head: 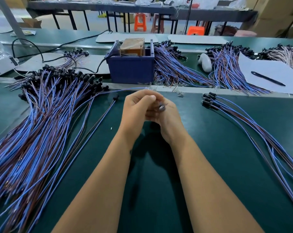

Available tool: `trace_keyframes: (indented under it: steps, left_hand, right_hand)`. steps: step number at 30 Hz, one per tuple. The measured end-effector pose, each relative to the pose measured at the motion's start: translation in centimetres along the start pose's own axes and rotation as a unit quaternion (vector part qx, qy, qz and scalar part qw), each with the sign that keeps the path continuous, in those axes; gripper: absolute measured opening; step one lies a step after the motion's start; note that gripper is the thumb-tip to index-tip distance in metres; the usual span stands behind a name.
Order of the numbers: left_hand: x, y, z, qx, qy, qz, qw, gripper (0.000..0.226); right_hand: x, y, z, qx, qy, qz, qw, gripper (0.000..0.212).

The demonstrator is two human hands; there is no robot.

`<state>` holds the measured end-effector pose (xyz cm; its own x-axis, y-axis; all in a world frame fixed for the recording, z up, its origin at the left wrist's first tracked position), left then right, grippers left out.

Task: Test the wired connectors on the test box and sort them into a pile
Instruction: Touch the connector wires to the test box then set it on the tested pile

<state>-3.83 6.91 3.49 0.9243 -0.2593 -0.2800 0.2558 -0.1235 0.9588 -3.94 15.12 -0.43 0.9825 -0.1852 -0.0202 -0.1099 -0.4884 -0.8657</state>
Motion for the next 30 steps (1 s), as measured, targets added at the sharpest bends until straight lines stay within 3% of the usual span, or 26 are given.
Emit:
trace_keyframes:
  steps: [4,8,10,13,16,19,21,24,30]
  left_hand:
    - [-0.2,-0.9,-1.5,0.074,-0.115,0.043,0.990,0.036]
    - [0.5,-2.9,-1.9,-0.001,-0.179,0.130,0.975,0.043]
    - [0.9,-3.6,-2.4,-0.034,-0.223,0.152,0.962,0.045]
    - [1.4,-3.3,-3.2,-0.041,-0.263,0.141,0.954,0.034]
    - [0.5,-2.5,-2.1,-0.037,-0.189,0.090,0.977,0.030]
    - [-0.7,-2.7,1.1,-0.071,-0.019,0.083,0.994,0.031]
    - [-1.0,-3.1,2.6,-0.103,0.048,0.093,0.989,0.030]
    - [-1.0,-3.7,3.0,-0.121,0.059,0.107,0.985,0.027]
    - [-1.1,-3.6,3.0,-0.113,0.071,0.092,0.987,0.017]
  right_hand:
    - [-0.4,0.2,1.4,-0.079,0.010,-0.076,0.994,0.036]
    - [-0.5,0.0,2.9,-0.197,0.062,-0.079,0.975,0.036]
    - [-0.5,-0.2,3.6,-0.190,0.089,-0.055,0.976,0.028]
    - [-0.5,-0.3,3.3,-0.196,0.068,-0.059,0.976,0.024]
    - [-0.5,-0.5,2.4,-0.215,0.013,-0.074,0.974,0.024]
    - [-0.3,-0.6,1.6,-0.185,-0.032,-0.072,0.980,0.030]
    - [-0.2,-0.4,0.9,-0.109,-0.051,-0.066,0.991,0.033]
    - [0.0,0.0,0.2,-0.013,-0.058,-0.055,0.997,0.032]
    - [-0.1,0.4,0.4,0.040,-0.040,-0.042,0.998,0.019]
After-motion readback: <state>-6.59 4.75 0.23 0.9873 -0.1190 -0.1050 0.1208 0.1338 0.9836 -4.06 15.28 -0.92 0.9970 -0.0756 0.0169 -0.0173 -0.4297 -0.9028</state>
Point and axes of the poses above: each hand's wrist, its own x-axis away from the middle knuckle, its own z-axis out of the back of the hand, y = z × x, the point moved 9 cm from there along -x, towards the middle knuckle, and after that the axes turned 12 degrees about -x, right-handed, at the moved point
